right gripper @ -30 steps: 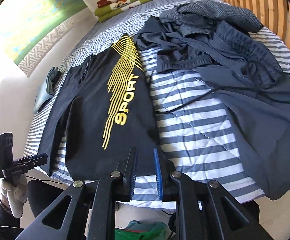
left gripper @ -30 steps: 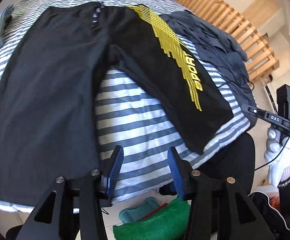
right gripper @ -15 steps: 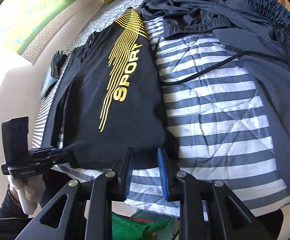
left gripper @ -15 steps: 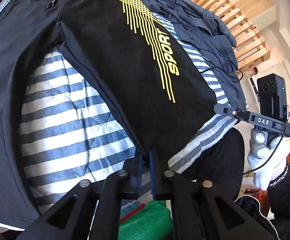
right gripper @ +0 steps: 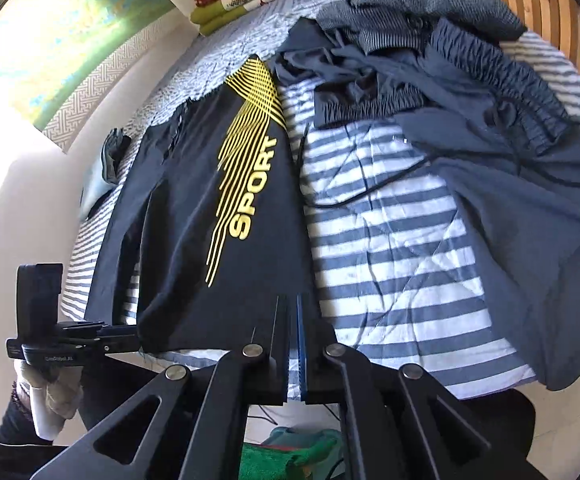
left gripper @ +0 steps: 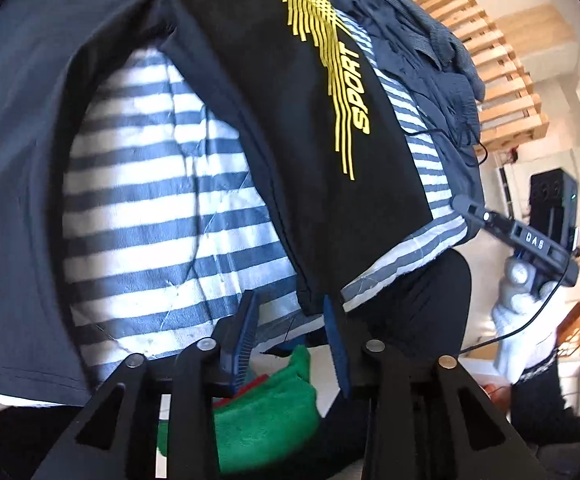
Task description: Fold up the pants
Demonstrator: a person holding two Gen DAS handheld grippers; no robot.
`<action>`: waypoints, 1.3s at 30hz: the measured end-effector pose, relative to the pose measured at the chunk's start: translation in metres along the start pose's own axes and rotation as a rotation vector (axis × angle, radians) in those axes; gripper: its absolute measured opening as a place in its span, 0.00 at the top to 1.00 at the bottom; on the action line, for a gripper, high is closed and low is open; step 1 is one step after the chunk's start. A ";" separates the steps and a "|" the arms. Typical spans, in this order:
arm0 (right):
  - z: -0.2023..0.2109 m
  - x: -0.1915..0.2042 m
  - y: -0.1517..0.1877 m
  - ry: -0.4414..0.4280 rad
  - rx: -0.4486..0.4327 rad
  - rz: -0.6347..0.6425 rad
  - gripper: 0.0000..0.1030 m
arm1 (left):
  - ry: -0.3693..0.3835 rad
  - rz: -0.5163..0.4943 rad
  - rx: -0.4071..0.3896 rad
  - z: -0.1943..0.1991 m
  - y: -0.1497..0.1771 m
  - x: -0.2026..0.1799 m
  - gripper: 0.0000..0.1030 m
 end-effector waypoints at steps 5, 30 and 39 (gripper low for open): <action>-0.024 -0.015 0.006 -0.026 0.057 -0.047 0.75 | 0.038 -0.007 -0.032 -0.006 -0.006 -0.006 0.62; 0.012 -0.041 -0.009 -0.060 -0.022 -0.181 0.87 | -0.230 -0.558 -0.147 -0.093 -0.046 -0.227 0.51; 0.044 -0.044 -0.064 -0.021 -0.113 -0.086 0.87 | -0.266 -0.505 -0.133 -0.140 -0.076 -0.245 0.84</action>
Point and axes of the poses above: each gripper's, at about its wrist camera, not at the fingertips, and z roughly against the way its jaws point, x to its left, y to its underside, the point moved 8 cm from there along -z, roughly the way its jaws point, and after that the axes turned 8 degrees about -y, right-handed, at the moved point
